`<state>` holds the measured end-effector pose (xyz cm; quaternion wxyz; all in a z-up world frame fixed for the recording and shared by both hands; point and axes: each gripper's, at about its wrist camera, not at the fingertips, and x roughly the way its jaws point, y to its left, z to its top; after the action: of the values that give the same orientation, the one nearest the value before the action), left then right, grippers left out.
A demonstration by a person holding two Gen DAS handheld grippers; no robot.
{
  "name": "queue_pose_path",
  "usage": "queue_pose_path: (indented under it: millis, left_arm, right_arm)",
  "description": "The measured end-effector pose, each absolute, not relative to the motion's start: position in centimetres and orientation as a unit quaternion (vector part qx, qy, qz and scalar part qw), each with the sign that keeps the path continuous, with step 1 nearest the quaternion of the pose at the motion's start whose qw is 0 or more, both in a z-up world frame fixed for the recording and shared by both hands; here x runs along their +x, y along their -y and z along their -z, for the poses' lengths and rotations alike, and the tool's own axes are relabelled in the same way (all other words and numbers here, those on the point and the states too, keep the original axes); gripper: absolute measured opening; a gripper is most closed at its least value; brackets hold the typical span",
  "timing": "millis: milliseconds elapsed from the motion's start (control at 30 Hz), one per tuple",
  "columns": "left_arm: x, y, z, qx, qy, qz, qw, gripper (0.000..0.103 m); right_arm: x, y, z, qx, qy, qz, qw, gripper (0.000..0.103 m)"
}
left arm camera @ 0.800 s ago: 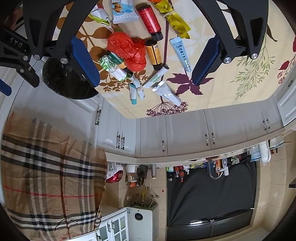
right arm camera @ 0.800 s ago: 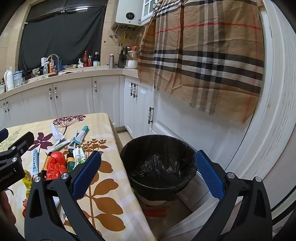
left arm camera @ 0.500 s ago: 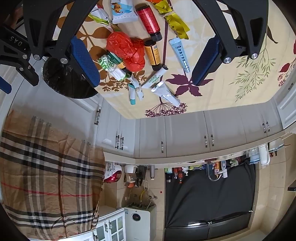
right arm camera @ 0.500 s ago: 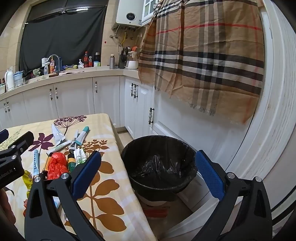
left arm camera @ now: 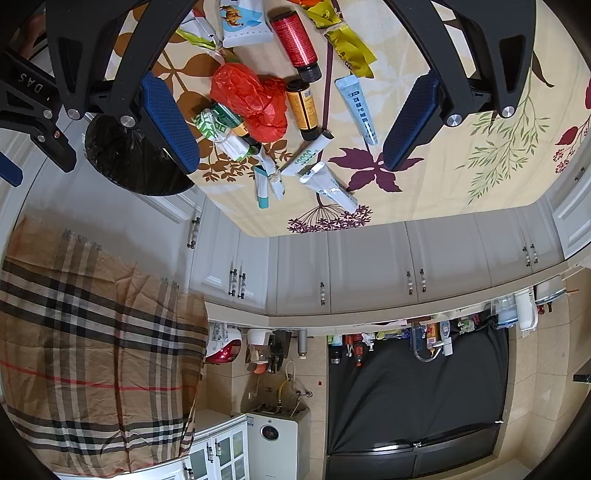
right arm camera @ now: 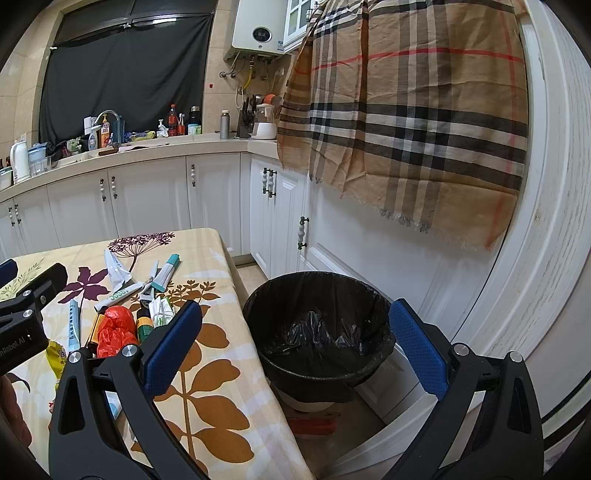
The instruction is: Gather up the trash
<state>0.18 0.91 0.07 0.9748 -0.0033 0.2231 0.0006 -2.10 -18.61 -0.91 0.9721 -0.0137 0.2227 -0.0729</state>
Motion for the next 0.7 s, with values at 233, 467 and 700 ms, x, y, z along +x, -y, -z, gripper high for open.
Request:
queue_pose_path:
  millis: [233,467,700]
  left_arm:
    - [0.15,-0.99,0.14,-0.002,-0.227,-0.003,0.974,0.097]
    - [0.12,-0.99,0.21,-0.003,-0.226,-0.003,0.974,0.097]
    - [0.15,-0.99,0.11,-0.003,-0.228,-0.003,0.974,0.097]
  right_arm:
    - [-2.07,18.58,0.92,-0.013,-0.223,0.072,0.972,0.099]
    - [-2.13,18.47,0.95,-0.013,-0.222,0.073,0.972,0.099]
    - [-2.11,18.45,0.95,-0.013,-0.222,0.072,0.972,0.099]
